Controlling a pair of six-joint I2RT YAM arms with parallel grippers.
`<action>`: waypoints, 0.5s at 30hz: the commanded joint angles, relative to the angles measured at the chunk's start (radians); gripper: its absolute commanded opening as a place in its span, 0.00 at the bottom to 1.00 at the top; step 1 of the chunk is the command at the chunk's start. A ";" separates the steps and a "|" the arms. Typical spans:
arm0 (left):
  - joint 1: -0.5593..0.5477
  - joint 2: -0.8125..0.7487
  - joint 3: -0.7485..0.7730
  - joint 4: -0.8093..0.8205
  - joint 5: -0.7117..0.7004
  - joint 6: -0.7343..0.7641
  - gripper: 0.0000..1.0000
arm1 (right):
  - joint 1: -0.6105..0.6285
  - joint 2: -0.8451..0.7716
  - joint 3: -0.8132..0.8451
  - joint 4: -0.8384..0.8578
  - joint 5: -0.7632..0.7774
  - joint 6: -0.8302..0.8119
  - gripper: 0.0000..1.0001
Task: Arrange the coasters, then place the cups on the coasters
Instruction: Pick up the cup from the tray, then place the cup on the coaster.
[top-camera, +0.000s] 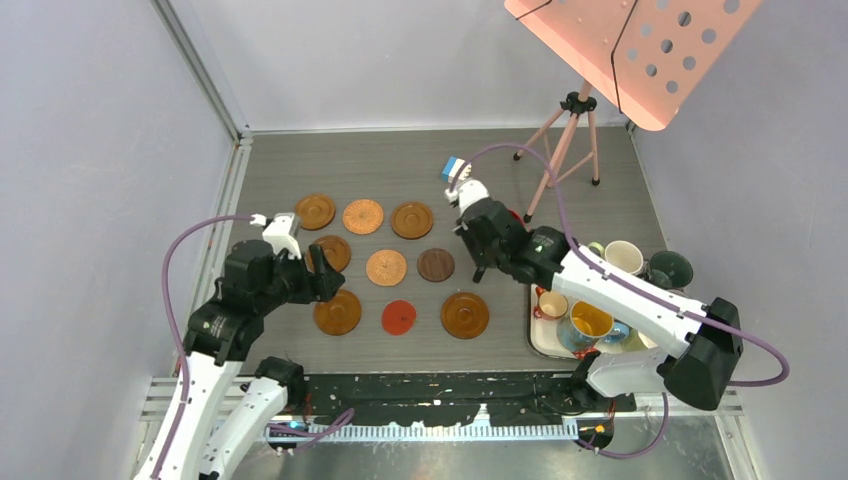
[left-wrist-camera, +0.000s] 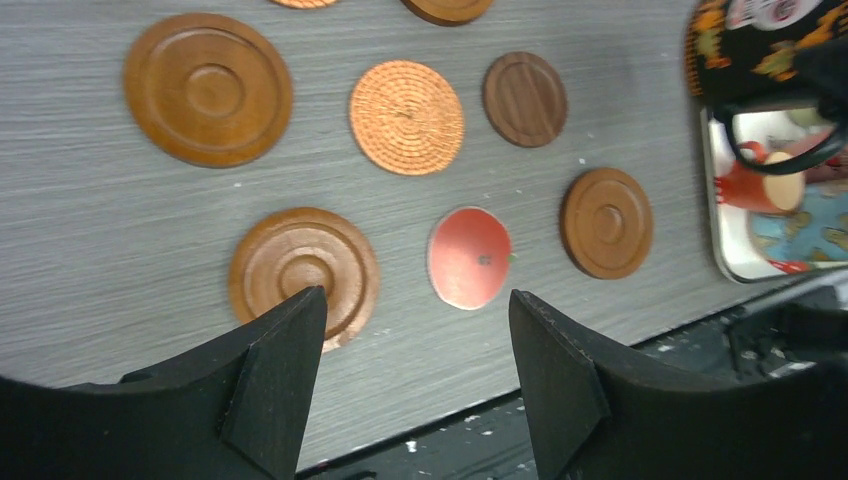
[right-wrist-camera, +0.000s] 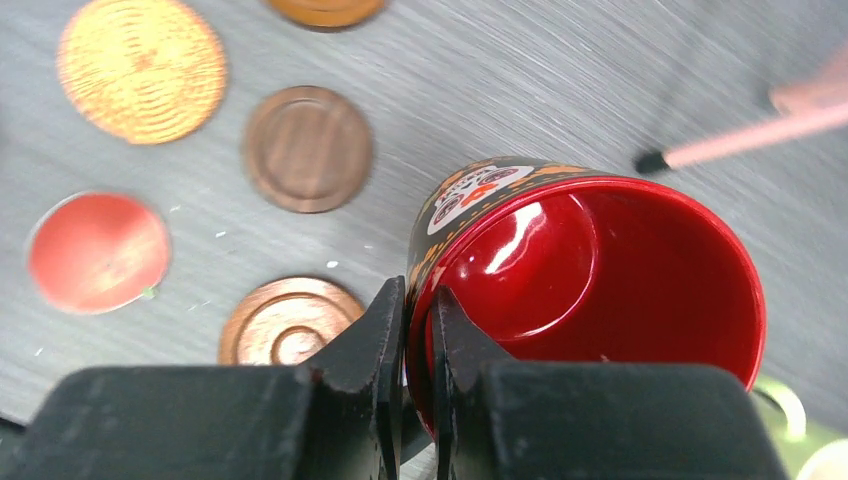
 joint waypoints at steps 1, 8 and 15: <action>-0.002 0.074 0.077 0.026 0.159 -0.078 0.69 | 0.150 -0.086 -0.008 0.211 -0.052 -0.198 0.06; -0.002 0.215 0.160 0.137 0.417 -0.163 0.68 | 0.397 -0.056 0.007 0.307 -0.012 -0.331 0.05; -0.002 0.298 0.214 0.212 0.422 -0.180 0.67 | 0.519 0.024 0.085 0.347 -0.026 -0.390 0.06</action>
